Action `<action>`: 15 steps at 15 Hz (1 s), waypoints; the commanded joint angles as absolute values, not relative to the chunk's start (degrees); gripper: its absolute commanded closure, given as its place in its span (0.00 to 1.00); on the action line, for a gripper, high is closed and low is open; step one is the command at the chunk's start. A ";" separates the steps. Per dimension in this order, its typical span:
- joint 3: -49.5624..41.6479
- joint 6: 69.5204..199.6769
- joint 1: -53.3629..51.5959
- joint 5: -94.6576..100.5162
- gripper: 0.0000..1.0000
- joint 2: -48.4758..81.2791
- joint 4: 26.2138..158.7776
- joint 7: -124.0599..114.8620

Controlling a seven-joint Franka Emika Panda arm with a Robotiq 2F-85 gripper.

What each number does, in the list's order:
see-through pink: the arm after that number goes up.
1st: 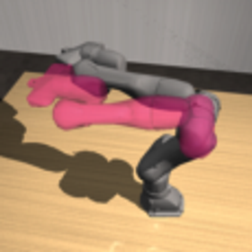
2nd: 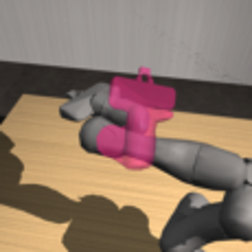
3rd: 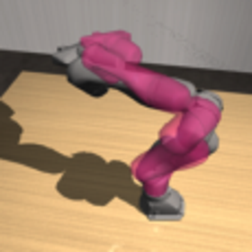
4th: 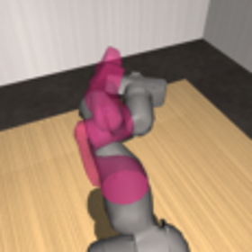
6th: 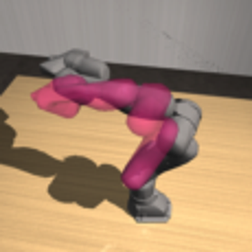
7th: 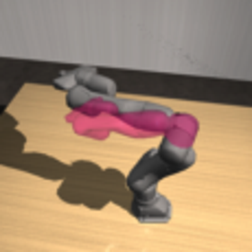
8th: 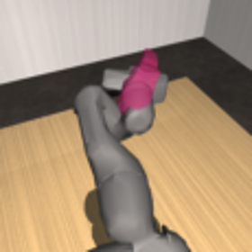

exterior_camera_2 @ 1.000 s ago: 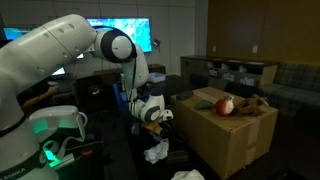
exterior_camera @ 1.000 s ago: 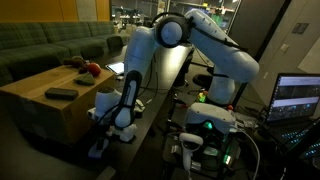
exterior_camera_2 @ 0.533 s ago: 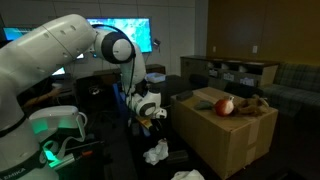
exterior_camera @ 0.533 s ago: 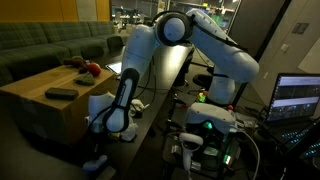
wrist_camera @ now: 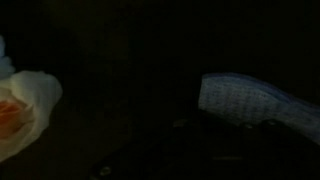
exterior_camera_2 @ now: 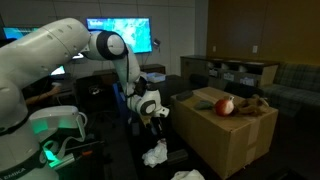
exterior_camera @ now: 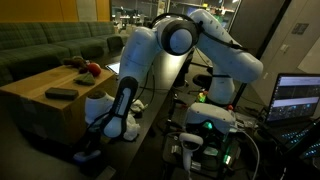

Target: Pick up all the objects on the box and put them on table, then pick up the all the objects on the table and put them on the box

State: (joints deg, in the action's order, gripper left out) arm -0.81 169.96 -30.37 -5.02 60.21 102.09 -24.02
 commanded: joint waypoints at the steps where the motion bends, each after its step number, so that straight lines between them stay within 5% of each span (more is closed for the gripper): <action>1: -11.18 172.06 -39.31 -6.89 0.98 62.06 100.66 -32.50; 6: -18.63 169.36 -45.72 -6.30 0.99 62.36 102.03 -37.71; 15: -18.04 168.95 -46.45 -5.34 0.99 54.76 105.84 -35.81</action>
State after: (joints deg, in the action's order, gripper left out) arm -17.00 169.65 -45.30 -5.58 59.72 102.46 -36.45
